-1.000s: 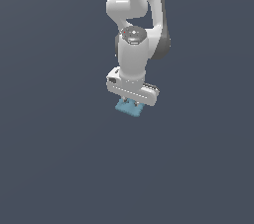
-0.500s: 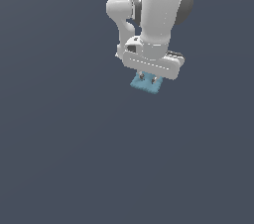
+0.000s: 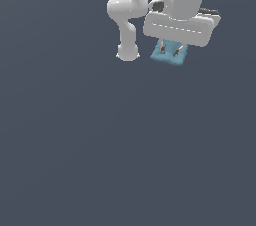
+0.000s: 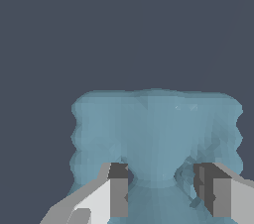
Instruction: Pick up the object and move it to a goal position.
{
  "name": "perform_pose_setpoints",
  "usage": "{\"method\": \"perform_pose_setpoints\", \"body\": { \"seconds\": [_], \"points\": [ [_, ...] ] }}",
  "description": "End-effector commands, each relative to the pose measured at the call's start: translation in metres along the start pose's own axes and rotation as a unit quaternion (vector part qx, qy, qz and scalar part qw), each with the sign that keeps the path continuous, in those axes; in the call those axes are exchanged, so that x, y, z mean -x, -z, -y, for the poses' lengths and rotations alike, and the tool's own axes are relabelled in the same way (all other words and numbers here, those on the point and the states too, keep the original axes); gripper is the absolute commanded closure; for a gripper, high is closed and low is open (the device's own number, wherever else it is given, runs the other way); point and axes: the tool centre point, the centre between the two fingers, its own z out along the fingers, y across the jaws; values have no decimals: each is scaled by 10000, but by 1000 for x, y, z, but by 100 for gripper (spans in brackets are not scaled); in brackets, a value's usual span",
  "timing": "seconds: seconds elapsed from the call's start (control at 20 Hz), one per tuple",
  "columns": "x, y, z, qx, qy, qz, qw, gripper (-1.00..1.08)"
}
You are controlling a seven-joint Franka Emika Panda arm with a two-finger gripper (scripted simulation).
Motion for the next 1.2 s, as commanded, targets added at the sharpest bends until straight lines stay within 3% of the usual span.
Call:
{"method": "perform_pose_setpoints", "body": {
  "seconds": [0.0,0.55,1.15],
  "points": [
    [15,23,10,5,1,14,10000,108],
    [54,89,41,1,10,50,10000,108],
    [57,101,46,-3,14,56,10000,108]
  ]
}}
